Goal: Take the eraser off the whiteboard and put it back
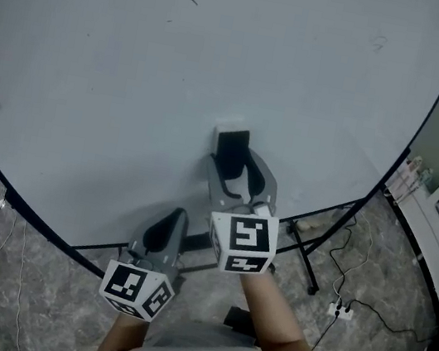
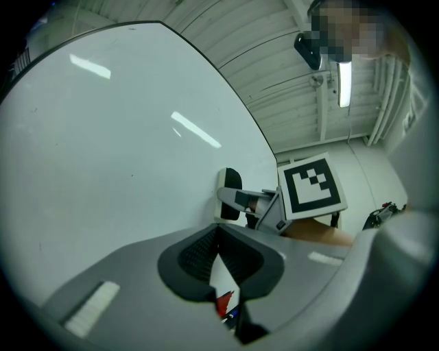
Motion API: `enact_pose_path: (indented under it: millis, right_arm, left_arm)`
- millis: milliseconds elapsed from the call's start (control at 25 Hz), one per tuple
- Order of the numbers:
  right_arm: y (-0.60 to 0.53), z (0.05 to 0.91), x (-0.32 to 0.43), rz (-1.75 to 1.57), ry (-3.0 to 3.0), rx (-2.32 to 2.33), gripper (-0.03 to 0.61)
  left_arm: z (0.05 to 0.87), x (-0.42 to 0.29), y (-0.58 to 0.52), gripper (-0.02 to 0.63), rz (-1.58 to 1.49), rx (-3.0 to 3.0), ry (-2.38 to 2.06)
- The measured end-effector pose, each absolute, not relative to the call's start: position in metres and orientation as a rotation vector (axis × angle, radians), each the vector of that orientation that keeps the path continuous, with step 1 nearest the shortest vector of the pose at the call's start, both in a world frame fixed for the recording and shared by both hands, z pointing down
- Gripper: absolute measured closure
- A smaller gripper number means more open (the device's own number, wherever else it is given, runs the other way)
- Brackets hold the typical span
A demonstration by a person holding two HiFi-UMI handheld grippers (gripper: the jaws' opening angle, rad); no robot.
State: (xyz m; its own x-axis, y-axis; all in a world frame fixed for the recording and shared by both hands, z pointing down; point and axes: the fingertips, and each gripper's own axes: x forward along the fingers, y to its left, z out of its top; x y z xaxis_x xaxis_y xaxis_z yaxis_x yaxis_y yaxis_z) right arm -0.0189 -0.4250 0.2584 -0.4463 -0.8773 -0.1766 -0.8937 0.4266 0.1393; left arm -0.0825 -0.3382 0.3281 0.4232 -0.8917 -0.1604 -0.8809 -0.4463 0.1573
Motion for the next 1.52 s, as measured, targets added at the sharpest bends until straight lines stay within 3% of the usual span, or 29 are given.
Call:
enact_pose_path:
  millis: [720, 1200, 1440, 1520]
  right_arm:
    - [-0.385, 0.289, -0.007, 0.214, 2.620, -1.454, 0.334]
    - [-0.329, 0.326, 0.001, 0.065, 2.630, -1.479, 0.473]
    - [-0.300, 0.332, 0.005, 0.059, 2.596, -1.508, 0.575]
    - [-0.289, 0.331, 0.005, 0.076, 2.594, -1.497, 0.577]
  left_arm:
    - [0.339, -0.078, -0.333, 0.614, -0.363, 2.599, -1.519]
    - [0.346, -0.069, -0.310, 0.614, -0.351, 2.613, -1.461]
    - [0.348, -0.065, -0.295, 0.614, -0.341, 2.622, -1.434]
    - [0.349, -0.064, -0.289, 0.614, -0.339, 2.624, -1.426]
